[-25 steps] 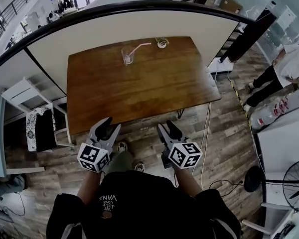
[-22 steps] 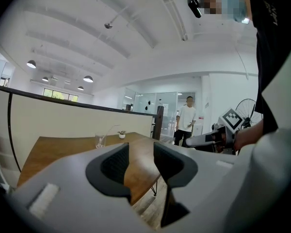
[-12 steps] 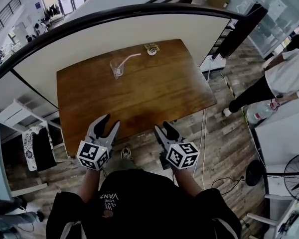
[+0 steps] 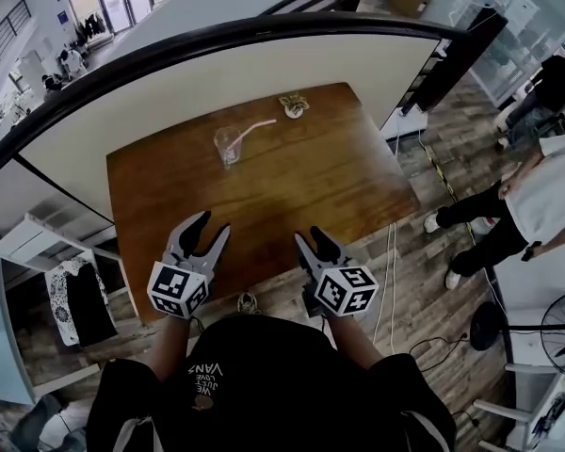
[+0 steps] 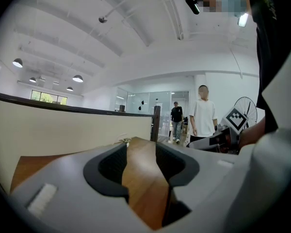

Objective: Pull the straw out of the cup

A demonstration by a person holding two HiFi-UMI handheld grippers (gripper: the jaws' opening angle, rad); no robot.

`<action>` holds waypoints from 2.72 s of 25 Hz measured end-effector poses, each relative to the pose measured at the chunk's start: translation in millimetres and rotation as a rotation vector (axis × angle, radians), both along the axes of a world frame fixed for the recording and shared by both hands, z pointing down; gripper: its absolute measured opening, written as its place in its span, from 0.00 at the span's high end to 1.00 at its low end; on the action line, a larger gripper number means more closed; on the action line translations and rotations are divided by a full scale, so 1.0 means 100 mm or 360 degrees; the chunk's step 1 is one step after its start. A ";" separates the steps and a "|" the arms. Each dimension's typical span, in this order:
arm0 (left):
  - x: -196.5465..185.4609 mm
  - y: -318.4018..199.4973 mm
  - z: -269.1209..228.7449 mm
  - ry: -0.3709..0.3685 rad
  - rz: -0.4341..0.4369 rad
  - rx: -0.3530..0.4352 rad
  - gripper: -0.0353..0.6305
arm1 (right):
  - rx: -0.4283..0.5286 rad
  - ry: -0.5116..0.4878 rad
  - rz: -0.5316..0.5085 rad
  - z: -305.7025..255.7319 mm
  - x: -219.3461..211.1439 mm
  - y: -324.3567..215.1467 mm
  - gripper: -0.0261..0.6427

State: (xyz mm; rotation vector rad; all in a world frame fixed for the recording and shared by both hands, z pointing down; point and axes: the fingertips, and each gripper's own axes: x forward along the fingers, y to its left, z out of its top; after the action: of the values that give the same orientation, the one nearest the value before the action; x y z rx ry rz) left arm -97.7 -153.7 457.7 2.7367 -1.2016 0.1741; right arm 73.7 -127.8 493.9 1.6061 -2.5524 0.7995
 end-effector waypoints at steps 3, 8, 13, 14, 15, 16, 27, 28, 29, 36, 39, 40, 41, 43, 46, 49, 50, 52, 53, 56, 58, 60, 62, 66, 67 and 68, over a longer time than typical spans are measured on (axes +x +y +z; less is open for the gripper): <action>-0.06 -0.14 0.03 0.0005 0.0025 -0.0009 0.69 | 0.0002 0.0008 0.0026 0.01 -0.06 -0.14 0.72; -0.09 -0.35 0.07 -0.0004 0.0069 -0.0014 0.69 | -0.0016 0.0020 0.0054 0.05 -0.10 -0.32 0.72; -0.09 -0.54 0.18 -0.0020 0.0045 -0.0034 0.69 | -0.0042 0.0025 0.0033 0.12 -0.09 -0.48 0.72; -0.08 -0.59 0.20 -0.0025 0.0032 -0.0036 0.69 | -0.0046 0.0025 0.0023 0.13 -0.07 -0.52 0.72; -0.07 -0.64 0.21 -0.0034 0.0018 -0.0035 0.69 | -0.0053 0.0026 0.0011 0.15 -0.05 -0.57 0.72; -0.06 -0.70 0.23 -0.0047 0.0004 -0.0034 0.69 | -0.0061 0.0028 -0.0004 0.16 -0.03 -0.62 0.72; 0.22 -1.32 0.27 -0.0263 -0.0108 0.0031 0.69 | -0.0111 0.0042 -0.0213 0.21 0.14 -1.14 0.72; 0.25 -1.38 0.28 -0.0288 -0.0109 0.0040 0.69 | -0.0116 0.0042 -0.0228 0.23 0.16 -1.17 0.72; 0.28 -1.43 0.31 -0.0314 -0.0106 0.0048 0.69 | -0.0122 0.0042 -0.0241 0.24 0.18 -1.20 0.72; 0.45 -1.77 0.43 -0.0479 -0.0066 0.0074 0.69 | -0.0153 0.0049 -0.0302 0.31 0.33 -1.37 0.72; 0.51 -1.93 0.50 -0.0552 -0.0047 0.0072 0.68 | -0.0169 0.0051 -0.0307 0.35 0.40 -1.41 0.72; 0.53 -1.99 0.53 -0.0580 -0.0040 0.0070 0.69 | -0.0175 0.0051 -0.0307 0.36 0.42 -1.41 0.72; 0.55 -2.04 0.55 -0.0608 -0.0033 0.0067 0.69 | -0.0182 0.0051 -0.0306 0.37 0.44 -1.42 0.72; 0.57 -2.14 0.62 -0.0665 -0.0026 0.0057 0.69 | -0.0192 0.0053 -0.0304 0.40 0.48 -1.43 0.72; 0.59 -2.27 0.78 -0.0736 -0.0020 0.0025 0.69 | -0.0205 0.0056 -0.0297 0.44 0.55 -1.45 0.72; 0.58 -2.38 0.95 -0.0790 -0.0015 -0.0030 0.69 | -0.0220 0.0057 -0.0286 0.49 0.61 -1.46 0.72; 0.58 -2.41 0.99 -0.0809 -0.0012 -0.0042 0.69 | -0.0225 0.0057 -0.0282 0.50 0.62 -1.46 0.72; 0.60 -2.47 1.05 -0.0846 -0.0001 -0.0061 0.69 | -0.0236 0.0056 -0.0276 0.52 0.65 -1.47 0.72; 0.61 -2.50 1.08 -0.0865 0.0006 -0.0070 0.69 | -0.0242 0.0056 -0.0275 0.53 0.66 -1.47 0.72; 0.65 -2.57 1.16 -0.0930 0.0030 -0.0091 0.69 | -0.0256 0.0057 -0.0272 0.56 0.69 -1.47 0.72; 0.65 -2.62 1.22 -0.0975 0.0042 -0.0105 0.69 | -0.0263 0.0053 -0.0270 0.58 0.69 -1.47 0.72; 0.66 -2.66 1.27 -0.1021 0.0052 -0.0118 0.69 | -0.0267 0.0049 -0.0265 0.59 0.70 -1.48 0.72; 0.67 -2.70 1.31 -0.1062 0.0063 -0.0126 0.69 | -0.0271 0.0047 -0.0257 0.60 0.71 -1.48 0.72; 0.69 -2.75 1.36 -0.1132 0.0089 -0.0142 0.71 | -0.0275 0.0042 -0.0240 0.60 0.73 -1.49 0.72; 0.70 -2.76 1.37 -0.1143 0.0095 -0.0147 0.73 | -0.0275 0.0041 -0.0235 0.61 0.74 -1.49 0.72; 0.70 -2.76 1.39 -0.1152 0.0098 -0.0151 0.76 | -0.0274 0.0042 -0.0230 0.61 0.75 -1.49 0.72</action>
State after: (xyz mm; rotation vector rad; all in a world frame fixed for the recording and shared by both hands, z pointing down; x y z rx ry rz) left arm -27.4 -429.6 596.2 2.6921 -1.1855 1.2748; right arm 148.6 -277.2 554.6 1.3574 -2.4696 0.9472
